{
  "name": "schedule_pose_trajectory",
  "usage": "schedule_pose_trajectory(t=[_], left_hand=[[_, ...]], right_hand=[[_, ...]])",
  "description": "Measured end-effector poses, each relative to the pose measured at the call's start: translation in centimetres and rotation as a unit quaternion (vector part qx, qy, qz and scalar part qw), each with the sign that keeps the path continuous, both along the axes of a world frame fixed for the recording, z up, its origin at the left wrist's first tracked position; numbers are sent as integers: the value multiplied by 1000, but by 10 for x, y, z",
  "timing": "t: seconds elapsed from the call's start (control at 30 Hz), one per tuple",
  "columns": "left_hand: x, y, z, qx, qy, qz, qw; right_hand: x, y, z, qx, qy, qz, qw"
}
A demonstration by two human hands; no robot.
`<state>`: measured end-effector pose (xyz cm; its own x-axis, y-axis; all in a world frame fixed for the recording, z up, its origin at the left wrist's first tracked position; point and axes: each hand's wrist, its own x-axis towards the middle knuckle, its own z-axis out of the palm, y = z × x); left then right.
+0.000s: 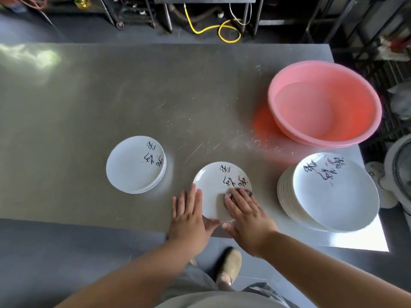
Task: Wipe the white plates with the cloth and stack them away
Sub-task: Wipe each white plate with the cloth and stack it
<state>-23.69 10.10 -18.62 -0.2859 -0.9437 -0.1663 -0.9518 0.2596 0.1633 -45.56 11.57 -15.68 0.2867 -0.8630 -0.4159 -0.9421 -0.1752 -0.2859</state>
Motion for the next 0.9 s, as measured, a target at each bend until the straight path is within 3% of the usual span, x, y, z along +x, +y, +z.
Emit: schedule_pose_trajectory(t=[0.13, 0.27, 0.37, 0.47, 0.6, 0.73, 0.9], left_hand=[[19, -18, 2, -69, -24, -126, 989], [29, -68, 12, -56, -93, -199, 974], [27, -66, 5, -79, -70, -175, 979], [25, -53, -2, -79, -42, -141, 986], [19, -39, -3, -45, 8, -78, 996], [3, -29, -3, -67, 39, -10, 997], [-11, -21, -1, -81, 71, 38, 993]], right_hand=[[-22, -52, 0, -54, 59, 22, 997], [-24, -74, 2, -50, 52, -32, 997], [-6, -38, -1, -28, 8, -82, 996], [1, 5, -6, -9, 2, -43, 999], [-17, -30, -7, -47, 40, -17, 998], [-12, -33, -5, -39, -3, -81, 996], [13, 23, -4, -75, -88, -8, 993]])
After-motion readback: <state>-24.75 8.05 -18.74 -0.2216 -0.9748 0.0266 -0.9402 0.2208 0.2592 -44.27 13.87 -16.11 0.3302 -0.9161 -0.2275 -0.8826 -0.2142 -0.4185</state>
